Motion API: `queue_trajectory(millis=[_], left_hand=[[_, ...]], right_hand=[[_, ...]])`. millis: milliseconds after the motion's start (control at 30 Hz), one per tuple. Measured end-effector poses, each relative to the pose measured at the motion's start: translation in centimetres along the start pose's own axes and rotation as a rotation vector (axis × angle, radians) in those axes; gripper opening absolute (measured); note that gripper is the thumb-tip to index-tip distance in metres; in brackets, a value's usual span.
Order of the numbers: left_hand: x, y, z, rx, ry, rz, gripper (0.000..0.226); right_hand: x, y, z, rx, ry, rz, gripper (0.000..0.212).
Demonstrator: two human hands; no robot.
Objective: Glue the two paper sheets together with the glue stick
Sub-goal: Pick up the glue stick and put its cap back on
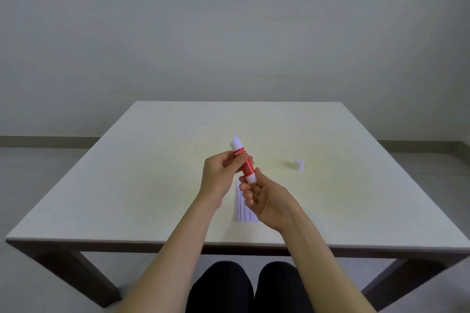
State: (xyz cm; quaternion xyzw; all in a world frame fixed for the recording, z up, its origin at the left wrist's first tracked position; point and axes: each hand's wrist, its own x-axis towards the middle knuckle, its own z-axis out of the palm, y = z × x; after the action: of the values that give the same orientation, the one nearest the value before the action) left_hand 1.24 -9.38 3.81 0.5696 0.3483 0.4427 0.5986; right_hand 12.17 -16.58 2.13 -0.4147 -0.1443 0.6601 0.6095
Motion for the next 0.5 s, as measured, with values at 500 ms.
queue_trajectory(millis=[500], left_hand=[[0.3, -1.4, 0.9, 0.059, 0.268, -0.134, 0.02]], right_hand=[[1.9, 1.0, -3.6, -1.74, 0.425, -1.371, 0.053]])
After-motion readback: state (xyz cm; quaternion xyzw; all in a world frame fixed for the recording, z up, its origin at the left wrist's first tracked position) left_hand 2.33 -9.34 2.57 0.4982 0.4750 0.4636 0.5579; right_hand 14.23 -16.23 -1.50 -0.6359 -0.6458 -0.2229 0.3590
